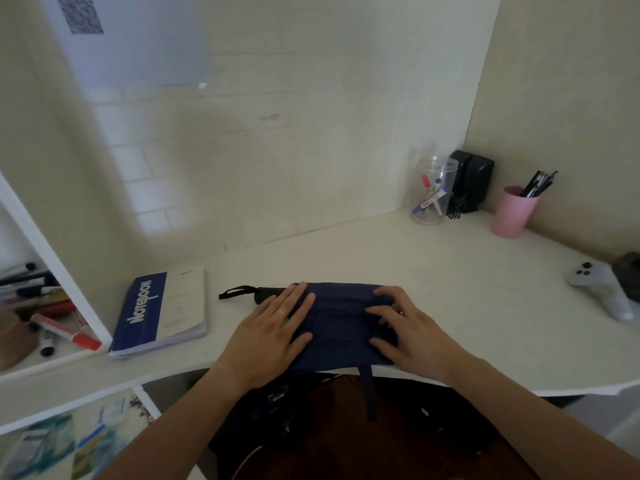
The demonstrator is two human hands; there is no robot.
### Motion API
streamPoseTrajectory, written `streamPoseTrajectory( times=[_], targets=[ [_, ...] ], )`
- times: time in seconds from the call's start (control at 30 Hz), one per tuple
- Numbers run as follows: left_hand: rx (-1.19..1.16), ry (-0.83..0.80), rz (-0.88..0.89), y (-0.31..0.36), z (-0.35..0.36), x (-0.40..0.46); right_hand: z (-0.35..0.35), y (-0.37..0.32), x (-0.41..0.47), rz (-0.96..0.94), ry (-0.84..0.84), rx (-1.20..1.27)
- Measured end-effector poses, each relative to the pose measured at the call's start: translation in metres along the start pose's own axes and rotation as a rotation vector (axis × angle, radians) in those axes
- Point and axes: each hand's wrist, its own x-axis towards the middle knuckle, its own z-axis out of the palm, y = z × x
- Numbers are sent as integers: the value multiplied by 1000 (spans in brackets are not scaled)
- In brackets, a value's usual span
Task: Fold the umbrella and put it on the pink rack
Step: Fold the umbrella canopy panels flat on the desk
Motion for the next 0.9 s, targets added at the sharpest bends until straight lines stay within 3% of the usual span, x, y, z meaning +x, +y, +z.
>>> streamPoseTrajectory(
  times=[0.13,0.23,0.27,0.4,0.57,0.67,0.7,0.8,0.9],
  targets=[
    [-1,-34,52,-10,-17,13,3,2,-1,-5,-1,-30],
    [-159,157,-56,-7,-38,51,1,1,1,-20,-20,-48],
    [-205,137,-52,-6,-41,62,0,1,2,-21,-26,-56],
    [-272,-234,45,0,-26,83,-5,-2,1,2,-67,-73],
    [-224,-155,63,-3,-14,86,-23,-4,18,81,-119,-12],
    [-214,-96,85,1,-12,84,-38,3,50,169,50,55],
    [-215,-73,92,2,-13,82,-40,9,60,215,31,76],
    [-186,-21,99,5,-14,80,-40,24,73,314,-267,238],
    [-169,32,100,5,-11,80,-38,31,69,299,-303,301]
  ],
)
